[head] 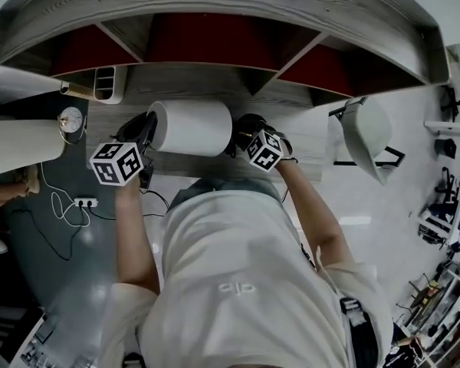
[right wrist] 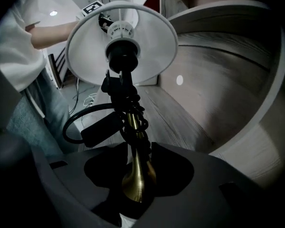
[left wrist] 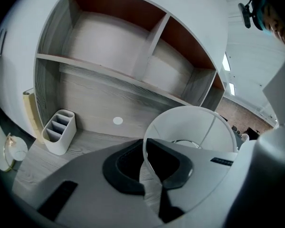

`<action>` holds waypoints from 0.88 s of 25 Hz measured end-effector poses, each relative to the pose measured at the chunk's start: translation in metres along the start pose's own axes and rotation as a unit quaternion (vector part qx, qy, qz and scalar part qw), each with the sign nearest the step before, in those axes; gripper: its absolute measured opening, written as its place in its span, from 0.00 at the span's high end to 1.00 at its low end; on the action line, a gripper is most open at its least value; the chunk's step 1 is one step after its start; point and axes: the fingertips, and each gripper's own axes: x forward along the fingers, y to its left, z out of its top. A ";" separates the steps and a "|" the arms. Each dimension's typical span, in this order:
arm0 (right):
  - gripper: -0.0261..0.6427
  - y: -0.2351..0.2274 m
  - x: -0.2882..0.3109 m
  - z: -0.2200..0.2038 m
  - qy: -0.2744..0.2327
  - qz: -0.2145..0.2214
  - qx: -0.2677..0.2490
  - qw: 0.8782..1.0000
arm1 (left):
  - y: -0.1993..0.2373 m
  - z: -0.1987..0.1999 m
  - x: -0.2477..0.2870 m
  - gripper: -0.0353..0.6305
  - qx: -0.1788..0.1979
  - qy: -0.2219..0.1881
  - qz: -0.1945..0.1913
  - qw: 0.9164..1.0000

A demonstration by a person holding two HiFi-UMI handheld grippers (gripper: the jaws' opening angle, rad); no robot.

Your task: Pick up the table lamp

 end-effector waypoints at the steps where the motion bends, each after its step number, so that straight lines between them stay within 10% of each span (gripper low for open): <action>1: 0.69 0.000 0.002 -0.001 0.011 0.001 -0.005 1.000 | 0.003 -0.002 0.000 0.89 -0.004 0.000 0.000 1.000; 22: 0.74 0.001 0.035 0.011 0.120 -0.011 -0.081 0.989 | 0.052 -0.036 -0.007 0.89 -0.066 0.003 0.003 0.998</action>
